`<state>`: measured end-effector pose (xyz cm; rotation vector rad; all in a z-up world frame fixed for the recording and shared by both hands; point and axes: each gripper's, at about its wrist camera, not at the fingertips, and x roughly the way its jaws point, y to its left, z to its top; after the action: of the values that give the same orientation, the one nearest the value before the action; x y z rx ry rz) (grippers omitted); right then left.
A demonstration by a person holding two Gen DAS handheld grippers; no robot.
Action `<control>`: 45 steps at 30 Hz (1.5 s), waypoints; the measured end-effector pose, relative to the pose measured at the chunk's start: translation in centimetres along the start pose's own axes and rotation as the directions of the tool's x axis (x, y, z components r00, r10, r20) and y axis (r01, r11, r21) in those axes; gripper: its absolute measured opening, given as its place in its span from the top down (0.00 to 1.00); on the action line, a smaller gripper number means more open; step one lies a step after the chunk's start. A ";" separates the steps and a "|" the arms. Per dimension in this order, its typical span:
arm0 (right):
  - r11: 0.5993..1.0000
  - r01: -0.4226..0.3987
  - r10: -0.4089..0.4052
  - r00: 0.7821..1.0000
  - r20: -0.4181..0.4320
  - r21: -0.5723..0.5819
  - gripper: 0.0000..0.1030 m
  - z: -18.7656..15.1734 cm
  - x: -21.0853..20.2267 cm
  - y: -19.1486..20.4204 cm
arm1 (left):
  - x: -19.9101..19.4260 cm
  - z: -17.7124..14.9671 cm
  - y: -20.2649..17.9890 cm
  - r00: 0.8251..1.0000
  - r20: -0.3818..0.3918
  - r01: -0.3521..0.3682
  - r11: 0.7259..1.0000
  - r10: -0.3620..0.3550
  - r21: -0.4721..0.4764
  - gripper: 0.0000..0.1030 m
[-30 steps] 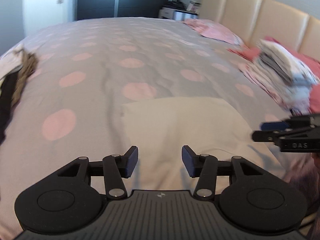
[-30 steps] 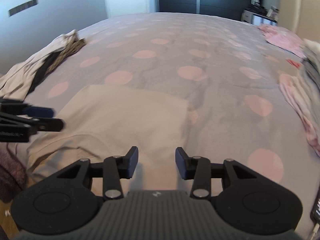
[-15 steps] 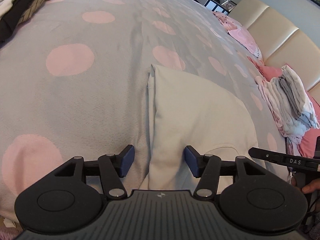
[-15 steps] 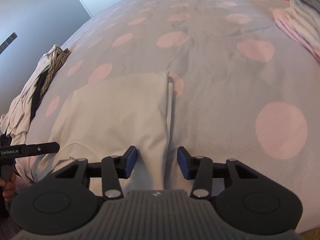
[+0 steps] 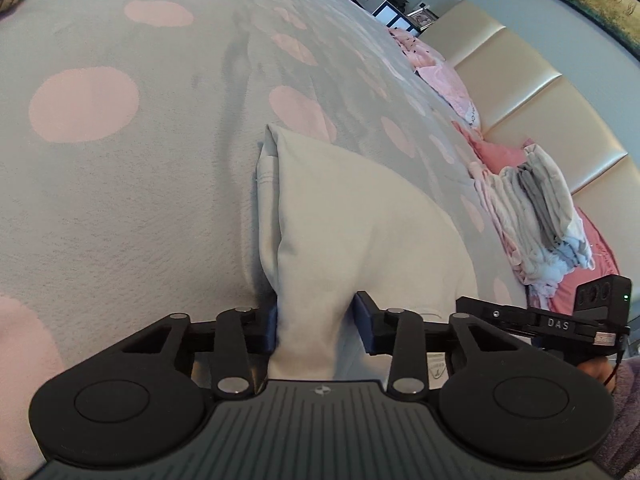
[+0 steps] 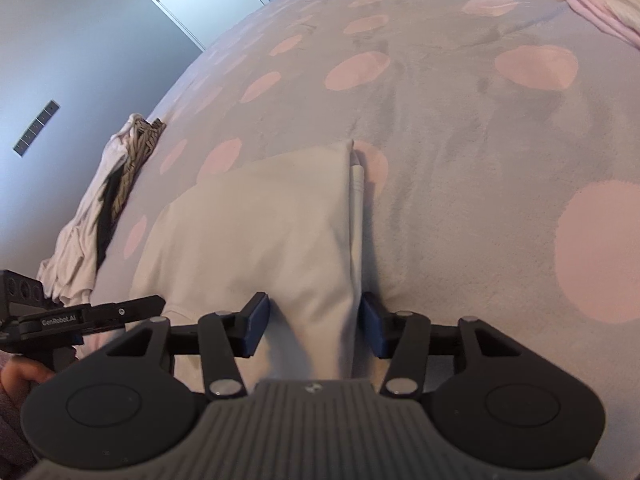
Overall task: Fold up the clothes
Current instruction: 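Grasp the folded white T-shirt edge with both tools, then carry the folded T-shirt with both tools onto the clothes stack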
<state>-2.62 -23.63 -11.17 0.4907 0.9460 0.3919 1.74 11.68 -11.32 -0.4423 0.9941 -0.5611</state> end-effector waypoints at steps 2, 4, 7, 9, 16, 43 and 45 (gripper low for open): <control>0.999 -0.028 0.028 1.000 0.009 0.030 0.64 -0.1 0.0 -0.2 | -0.1 -0.1 -0.2 1.000 0.006 0.010 1.000 -0.010 0.008 0.75; 0.997 -0.056 0.055 0.998 0.018 0.061 0.76 -0.1 0.0 -0.5 | -0.3 -0.2 -0.6 1.000 0.014 0.011 1.000 -0.012 0.024 0.80; 0.992 -0.091 0.089 0.995 0.034 0.092 0.85 -0.2 -0.1 -0.7 | -0.6 -0.3 -1.6 0.999 0.028 -0.017 0.997 0.015 0.070 0.85; 0.994 -0.087 0.084 0.995 0.045 0.061 0.87 -0.1 -0.4 0.0 | -0.9 -0.3 -2.3 0.999 0.038 -0.033 0.995 0.029 0.099 0.88; 0.994 -0.103 0.100 0.990 0.096 0.029 0.88 0.0 -2.4 1.3 | -2.8 -0.1 -4.3 0.996 0.081 -0.040 0.989 0.029 0.144 0.90; 0.997 -0.081 0.082 0.966 0.245 -0.015 0.88 6.3 -15.7 2.7 | -4.7 5.7 -17.4 0.985 0.151 0.041 0.955 -0.089 0.295 0.90; 0.997 -0.070 0.072 0.961 0.266 -0.019 0.88 7.5 -17.7 2.6 | -4.3 6.9 -19.2 0.980 0.154 0.081 0.954 -0.130 0.290 0.90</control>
<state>-5.93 -32.38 5.79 0.5549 0.6669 0.3838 1.33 0.17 6.04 -0.2841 0.7146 -0.7379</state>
